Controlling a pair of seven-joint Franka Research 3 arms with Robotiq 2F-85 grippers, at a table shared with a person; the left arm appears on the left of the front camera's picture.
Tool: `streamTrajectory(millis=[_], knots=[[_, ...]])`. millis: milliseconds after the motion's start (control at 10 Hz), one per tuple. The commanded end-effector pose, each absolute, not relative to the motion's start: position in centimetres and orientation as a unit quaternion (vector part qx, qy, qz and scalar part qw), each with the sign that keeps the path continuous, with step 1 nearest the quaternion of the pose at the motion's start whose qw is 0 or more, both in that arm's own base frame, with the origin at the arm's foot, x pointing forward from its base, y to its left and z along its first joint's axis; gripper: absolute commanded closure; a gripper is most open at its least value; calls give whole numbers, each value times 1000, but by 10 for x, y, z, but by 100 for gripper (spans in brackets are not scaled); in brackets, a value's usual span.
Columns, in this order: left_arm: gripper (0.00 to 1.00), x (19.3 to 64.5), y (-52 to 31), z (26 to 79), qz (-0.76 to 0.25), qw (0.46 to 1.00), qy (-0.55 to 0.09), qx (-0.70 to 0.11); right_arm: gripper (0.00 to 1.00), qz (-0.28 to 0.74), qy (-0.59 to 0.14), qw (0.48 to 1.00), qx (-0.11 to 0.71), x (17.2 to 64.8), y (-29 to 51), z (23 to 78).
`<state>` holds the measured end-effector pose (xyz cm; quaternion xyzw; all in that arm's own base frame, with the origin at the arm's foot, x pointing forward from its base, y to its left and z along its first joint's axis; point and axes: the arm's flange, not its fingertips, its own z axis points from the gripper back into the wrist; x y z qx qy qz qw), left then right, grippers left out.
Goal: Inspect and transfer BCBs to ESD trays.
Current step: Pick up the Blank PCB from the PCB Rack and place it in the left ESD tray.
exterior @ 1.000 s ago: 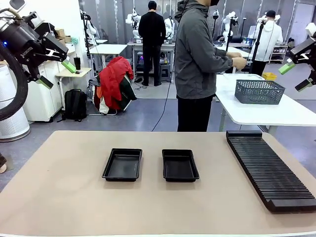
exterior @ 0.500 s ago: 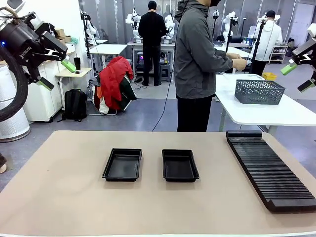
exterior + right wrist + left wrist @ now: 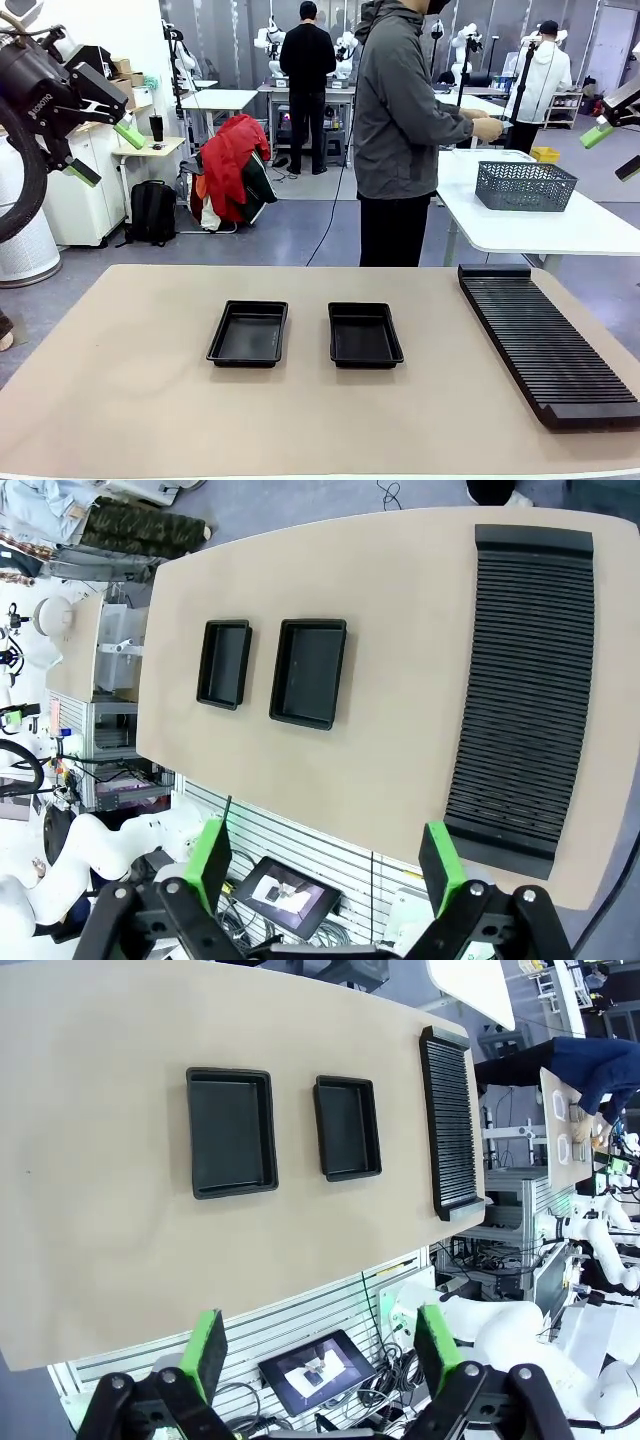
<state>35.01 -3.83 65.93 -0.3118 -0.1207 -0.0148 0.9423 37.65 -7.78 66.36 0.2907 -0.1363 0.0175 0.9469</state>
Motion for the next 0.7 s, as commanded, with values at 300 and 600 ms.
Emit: streamTrajectory(millis=[300, 600], knots=[[0, 350, -39, 659, -15, 943, -120, -311, 0, 16, -132, 947, 291, 380, -78, 660], [0, 348, -60, 691, -9, 956, -123, -268, 0, 6, -138, 948, 287, 385, -86, 670]])
